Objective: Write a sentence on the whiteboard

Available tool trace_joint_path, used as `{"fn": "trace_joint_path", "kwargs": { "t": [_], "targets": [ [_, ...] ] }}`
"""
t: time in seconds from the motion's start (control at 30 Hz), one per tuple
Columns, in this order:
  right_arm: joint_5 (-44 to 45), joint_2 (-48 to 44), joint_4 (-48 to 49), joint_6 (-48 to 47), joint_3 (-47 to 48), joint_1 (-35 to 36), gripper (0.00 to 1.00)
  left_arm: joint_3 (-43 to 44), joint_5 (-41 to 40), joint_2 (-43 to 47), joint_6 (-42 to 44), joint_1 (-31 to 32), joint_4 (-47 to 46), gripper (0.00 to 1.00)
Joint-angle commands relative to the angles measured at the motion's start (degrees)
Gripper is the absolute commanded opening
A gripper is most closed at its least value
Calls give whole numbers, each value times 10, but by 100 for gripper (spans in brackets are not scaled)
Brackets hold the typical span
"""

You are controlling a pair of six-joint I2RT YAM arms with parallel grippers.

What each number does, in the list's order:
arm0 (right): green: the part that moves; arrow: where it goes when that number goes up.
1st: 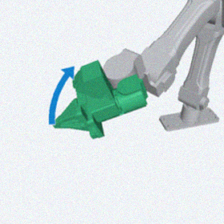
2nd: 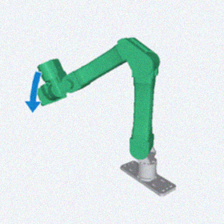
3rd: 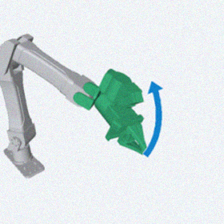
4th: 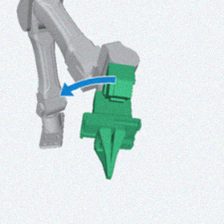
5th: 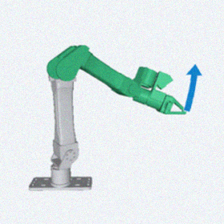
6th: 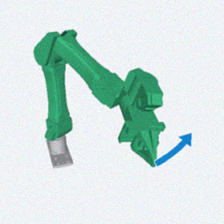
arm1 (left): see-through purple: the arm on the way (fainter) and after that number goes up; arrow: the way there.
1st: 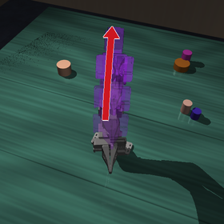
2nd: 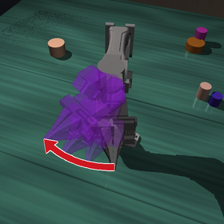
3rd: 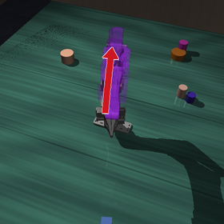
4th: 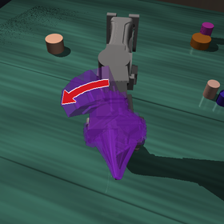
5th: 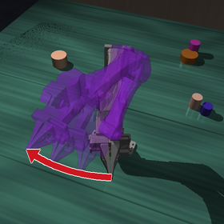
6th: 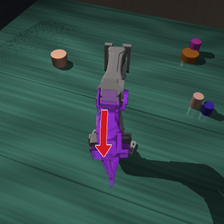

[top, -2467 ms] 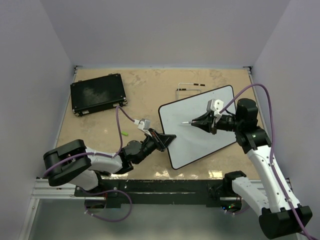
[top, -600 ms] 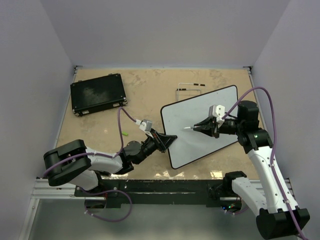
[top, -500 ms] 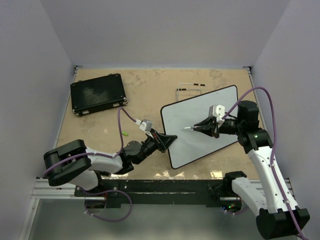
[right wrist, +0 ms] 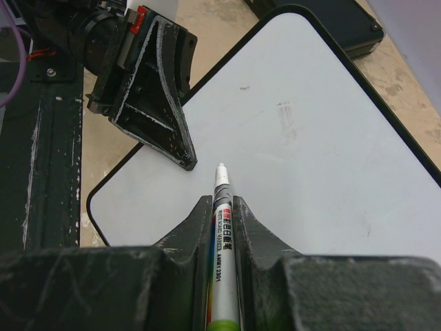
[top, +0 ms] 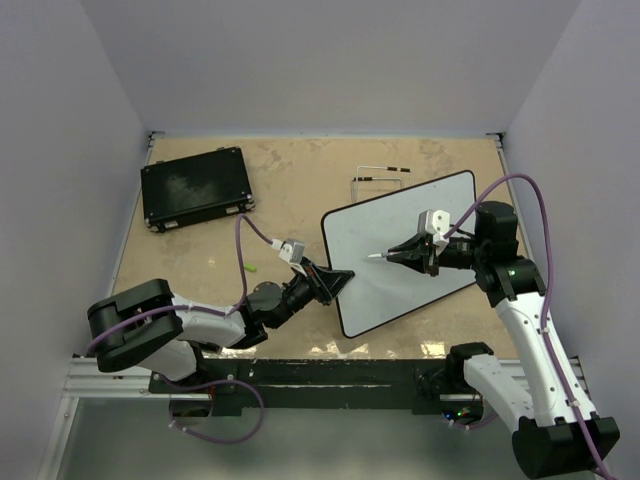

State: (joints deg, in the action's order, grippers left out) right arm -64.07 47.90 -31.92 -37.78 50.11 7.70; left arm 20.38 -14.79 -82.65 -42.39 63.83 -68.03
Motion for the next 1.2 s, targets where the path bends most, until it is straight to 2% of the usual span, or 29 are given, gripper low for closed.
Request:
{"fn": "trace_joint_path", "kwargs": {
  "t": [0.0,0.53,0.9,1.17],
  "targets": [
    [-14,-7,4,-9,3,-3,0,12,12,-8,52,7,3,0],
    [-11,-1,4,-13,3,-3,0,12,12,-10,47,7,3,0],
    [12,32,-36,-41,64,-1,0,19,12,-5,43,7,15,0],
    [16,47,12,16,86,0,0,26,14,-13,35,7,16,0]
  ]
}}
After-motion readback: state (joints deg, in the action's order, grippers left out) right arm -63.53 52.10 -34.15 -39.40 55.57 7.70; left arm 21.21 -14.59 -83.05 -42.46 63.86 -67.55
